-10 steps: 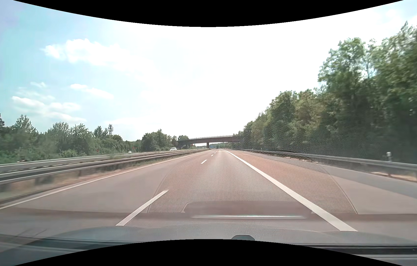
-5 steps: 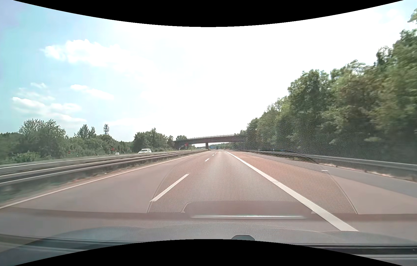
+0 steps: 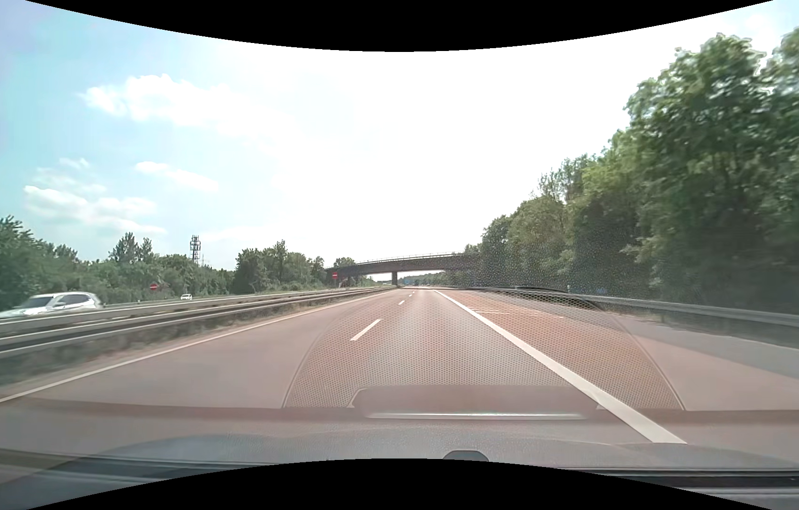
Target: Follow the waypoints while adhering to traffic rules and regulations
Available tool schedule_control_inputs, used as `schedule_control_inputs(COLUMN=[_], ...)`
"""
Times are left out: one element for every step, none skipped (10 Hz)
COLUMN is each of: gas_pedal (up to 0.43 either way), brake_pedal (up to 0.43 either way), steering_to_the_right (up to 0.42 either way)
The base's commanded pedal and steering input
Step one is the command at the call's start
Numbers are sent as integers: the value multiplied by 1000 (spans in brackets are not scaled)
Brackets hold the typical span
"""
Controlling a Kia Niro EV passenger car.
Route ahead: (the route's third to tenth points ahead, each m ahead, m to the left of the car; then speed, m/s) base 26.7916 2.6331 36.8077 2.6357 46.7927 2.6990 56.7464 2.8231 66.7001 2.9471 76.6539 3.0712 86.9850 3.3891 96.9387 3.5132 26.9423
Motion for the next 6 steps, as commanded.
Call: schedule_control_inputs(gas_pedal=[157,157,157,157,157,157], brake_pedal=[0,0,0,0,0,0], steering_to_the_right=[-6,-6,-6,-6,-6,-6])
